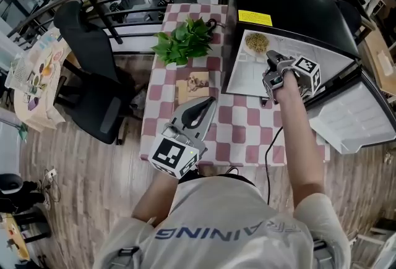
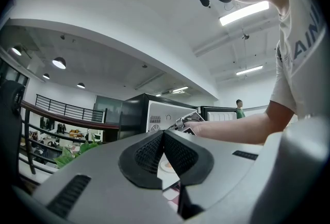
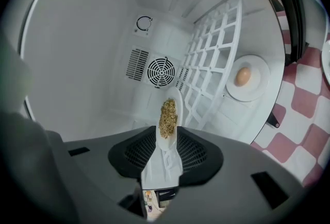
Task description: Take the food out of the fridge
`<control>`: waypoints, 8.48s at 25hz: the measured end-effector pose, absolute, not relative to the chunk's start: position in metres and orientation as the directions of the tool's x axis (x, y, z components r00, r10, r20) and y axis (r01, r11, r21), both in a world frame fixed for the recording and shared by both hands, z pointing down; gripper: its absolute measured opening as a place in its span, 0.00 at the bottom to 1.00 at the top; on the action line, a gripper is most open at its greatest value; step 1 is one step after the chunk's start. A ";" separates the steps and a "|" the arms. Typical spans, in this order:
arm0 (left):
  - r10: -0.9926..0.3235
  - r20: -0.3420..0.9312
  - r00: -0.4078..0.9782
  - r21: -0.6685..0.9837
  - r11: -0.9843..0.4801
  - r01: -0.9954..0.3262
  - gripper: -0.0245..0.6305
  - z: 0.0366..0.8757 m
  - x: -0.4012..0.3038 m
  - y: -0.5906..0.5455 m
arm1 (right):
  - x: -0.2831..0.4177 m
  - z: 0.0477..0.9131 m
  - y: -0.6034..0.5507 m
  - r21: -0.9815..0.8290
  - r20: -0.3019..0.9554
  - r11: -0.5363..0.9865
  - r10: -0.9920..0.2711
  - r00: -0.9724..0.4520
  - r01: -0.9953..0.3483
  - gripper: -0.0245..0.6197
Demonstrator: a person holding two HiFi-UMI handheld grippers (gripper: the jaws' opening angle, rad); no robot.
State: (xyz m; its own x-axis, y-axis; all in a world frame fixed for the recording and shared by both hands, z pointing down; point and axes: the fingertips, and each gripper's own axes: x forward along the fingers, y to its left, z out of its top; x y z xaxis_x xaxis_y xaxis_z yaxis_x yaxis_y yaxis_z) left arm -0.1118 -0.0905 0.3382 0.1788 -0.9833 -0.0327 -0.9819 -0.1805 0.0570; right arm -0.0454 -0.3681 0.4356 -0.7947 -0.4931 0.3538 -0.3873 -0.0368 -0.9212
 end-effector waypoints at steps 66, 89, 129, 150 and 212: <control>-0.966 0.012 0.258 0.068 -0.256 -0.964 0.05 0.350 -0.100 -0.095 | -0.015 0.452 -0.328 -0.982 0.179 -0.144 -0.545 -0.819 -0.118 0.09; -0.827 0.064 0.558 0.095 -0.552 -0.829 0.05 0.371 -0.002 -0.132 | 0.134 0.459 -0.206 -0.990 0.103 0.013 -0.611 -0.785 -0.140 0.09; -0.714 0.306 0.629 0.183 -0.604 -0.775 0.05 0.475 0.070 -0.149 | 0.208 0.703 -0.168 -0.922 0.371 -0.327 -0.595 -0.713 -0.207 0.09; -0.770 0.290 0.568 0.172 -0.542 -0.822 0.05 0.461 0.038 -0.141 | 0.189 0.719 -0.145 -0.385 0.819 0.369 -0.285 -0.498 -0.846 0.50; -0.934 0.043 0.356 0.048 -0.354 -0.934 0.05 0.346 -0.048 -0.136 | 0.120 0.398 -0.240 -0.419 0.179 0.608 -0.673 -0.718 -0.674 0.07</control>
State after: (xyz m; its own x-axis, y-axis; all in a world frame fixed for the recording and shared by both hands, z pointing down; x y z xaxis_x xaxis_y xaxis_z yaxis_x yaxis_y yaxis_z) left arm -0.0484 -0.1355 0.3456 0.3559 -0.9335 0.0427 -0.9340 -0.3539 0.0477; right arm 0.1199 -0.2397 0.3982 -0.7181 -0.6726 0.1788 -0.6740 0.6082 -0.4193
